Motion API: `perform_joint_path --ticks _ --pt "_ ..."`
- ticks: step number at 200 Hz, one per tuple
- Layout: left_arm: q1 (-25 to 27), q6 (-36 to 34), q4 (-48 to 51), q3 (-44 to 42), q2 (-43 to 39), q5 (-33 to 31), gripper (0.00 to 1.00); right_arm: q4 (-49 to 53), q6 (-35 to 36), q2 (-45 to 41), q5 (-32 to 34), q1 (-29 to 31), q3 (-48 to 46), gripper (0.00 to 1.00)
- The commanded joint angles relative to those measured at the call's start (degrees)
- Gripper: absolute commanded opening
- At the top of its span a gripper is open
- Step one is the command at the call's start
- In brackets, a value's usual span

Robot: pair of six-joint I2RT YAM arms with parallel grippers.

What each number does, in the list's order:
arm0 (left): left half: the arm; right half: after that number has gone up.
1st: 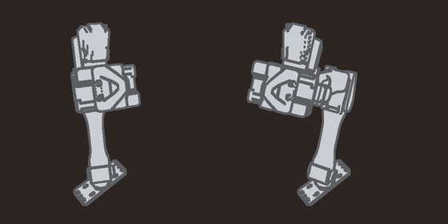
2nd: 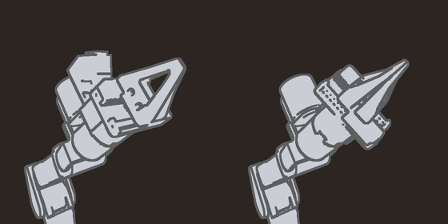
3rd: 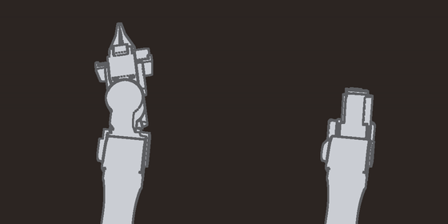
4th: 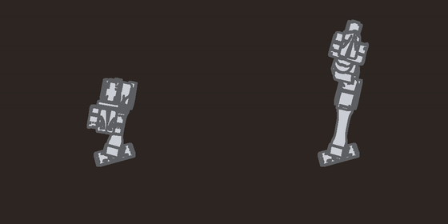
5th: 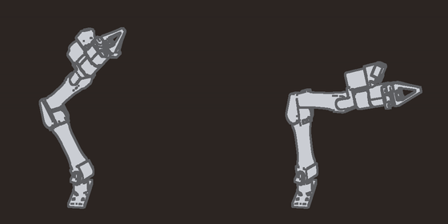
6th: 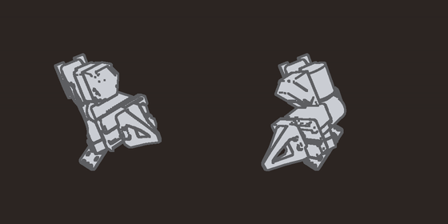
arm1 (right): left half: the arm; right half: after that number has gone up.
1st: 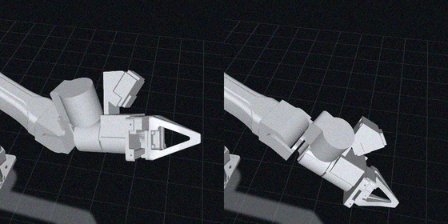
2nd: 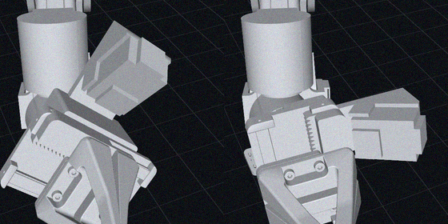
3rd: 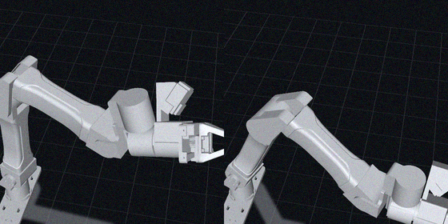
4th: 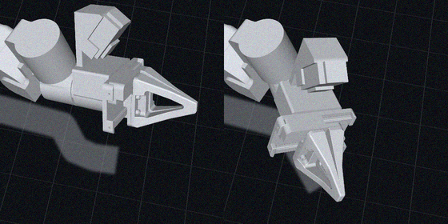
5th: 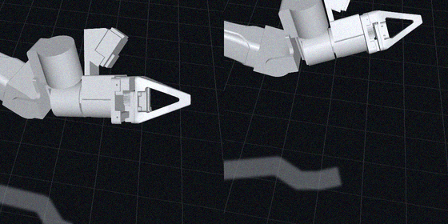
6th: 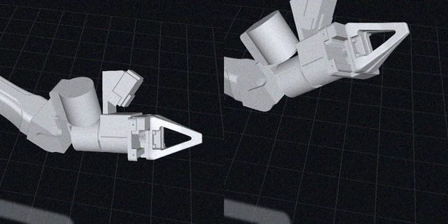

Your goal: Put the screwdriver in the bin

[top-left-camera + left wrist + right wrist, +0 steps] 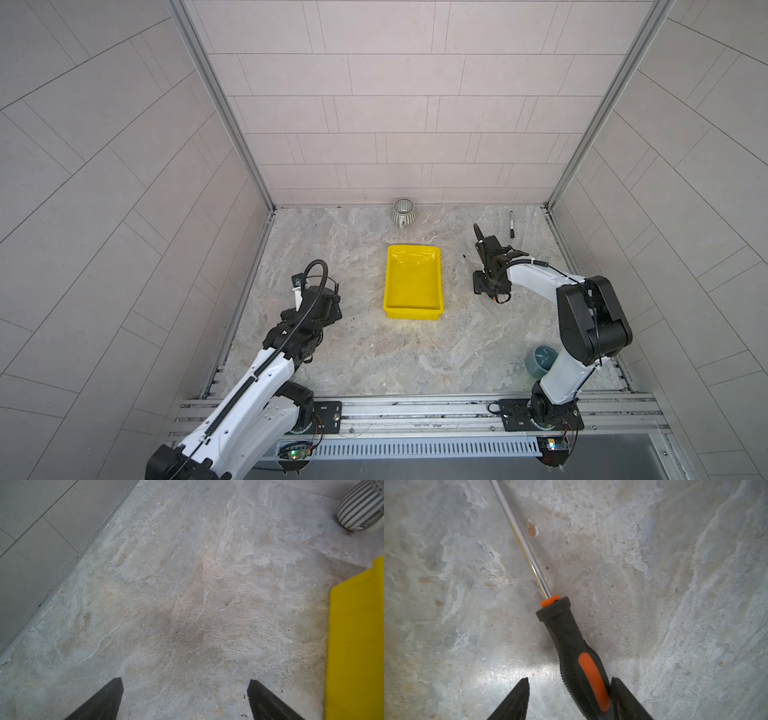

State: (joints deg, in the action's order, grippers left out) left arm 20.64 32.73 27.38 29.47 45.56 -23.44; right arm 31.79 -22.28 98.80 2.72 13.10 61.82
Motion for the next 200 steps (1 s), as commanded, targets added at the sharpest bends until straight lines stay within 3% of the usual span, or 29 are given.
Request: perform_joint_path --ticks 1,101,153,200 --pt "-0.25 1.39 -0.07 -1.25 -0.62 -1.57 1.00 1.61 0.31 1.39 -0.09 -0.08 -0.69 0.62" --pt "-0.25 1.53 0.02 -0.73 0.25 -1.93 1.00 0.95 -0.37 1.39 1.09 -0.05 -1.77 0.46" --pt "-0.25 1.46 -0.15 -0.82 0.27 -1.59 1.00 1.66 -0.87 0.66 1.43 -0.10 -1.62 0.28" --pt "-0.25 1.38 -0.39 -0.82 0.75 -1.24 1.00 5.24 -3.03 -5.18 -0.55 0.63 -0.73 0.10"
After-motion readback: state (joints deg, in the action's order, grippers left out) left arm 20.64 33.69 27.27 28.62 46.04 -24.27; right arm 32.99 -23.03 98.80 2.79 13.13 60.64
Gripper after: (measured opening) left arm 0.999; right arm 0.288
